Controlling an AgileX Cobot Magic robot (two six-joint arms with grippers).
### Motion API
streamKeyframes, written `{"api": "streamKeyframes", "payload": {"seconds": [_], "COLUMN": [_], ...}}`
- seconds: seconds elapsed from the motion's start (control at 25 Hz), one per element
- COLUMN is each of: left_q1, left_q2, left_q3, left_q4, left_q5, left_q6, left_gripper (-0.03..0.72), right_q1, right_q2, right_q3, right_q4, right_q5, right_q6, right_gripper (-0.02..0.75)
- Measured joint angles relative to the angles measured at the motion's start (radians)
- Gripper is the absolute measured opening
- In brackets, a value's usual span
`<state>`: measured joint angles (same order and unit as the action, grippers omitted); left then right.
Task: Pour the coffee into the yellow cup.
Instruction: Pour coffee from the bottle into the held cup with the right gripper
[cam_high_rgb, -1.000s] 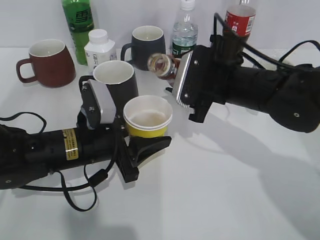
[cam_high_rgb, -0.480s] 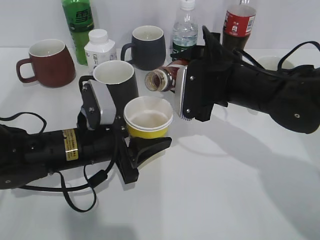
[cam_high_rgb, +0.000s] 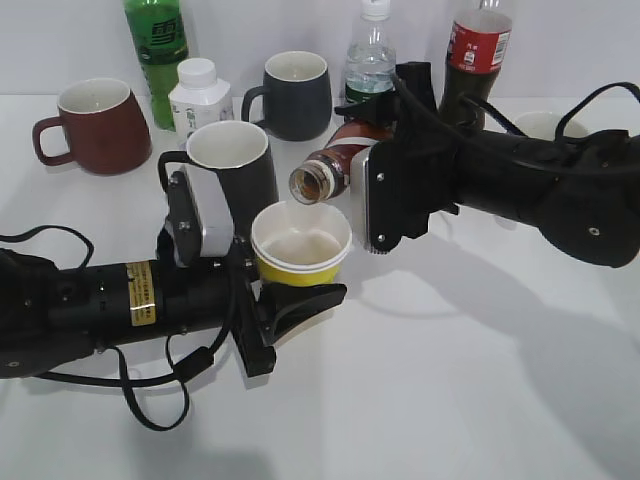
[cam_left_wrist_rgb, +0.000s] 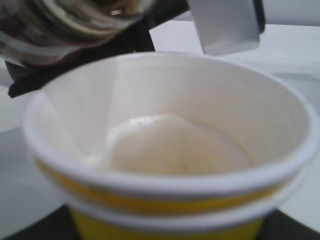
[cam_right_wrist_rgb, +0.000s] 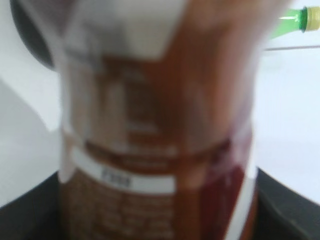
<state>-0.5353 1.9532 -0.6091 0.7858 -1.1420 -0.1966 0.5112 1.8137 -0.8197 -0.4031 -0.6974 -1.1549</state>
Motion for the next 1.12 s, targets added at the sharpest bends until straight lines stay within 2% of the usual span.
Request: {"api": "streamKeyframes", "payload": {"seconds": [1.12], "left_q1": [0.000], "left_q2": [0.000], "left_q3": [0.026], "left_q4": [0.046], "left_q5": [-0.023], "left_q6": [0.000], "left_gripper": [0.386], "right_q1": [0.000], "right_q2": [-0.001], "right_q3": [0.000], "right_q4": [0.000], "right_q5": [-0.016], "right_q6": [-0.101], "right_gripper": [0.503]}}
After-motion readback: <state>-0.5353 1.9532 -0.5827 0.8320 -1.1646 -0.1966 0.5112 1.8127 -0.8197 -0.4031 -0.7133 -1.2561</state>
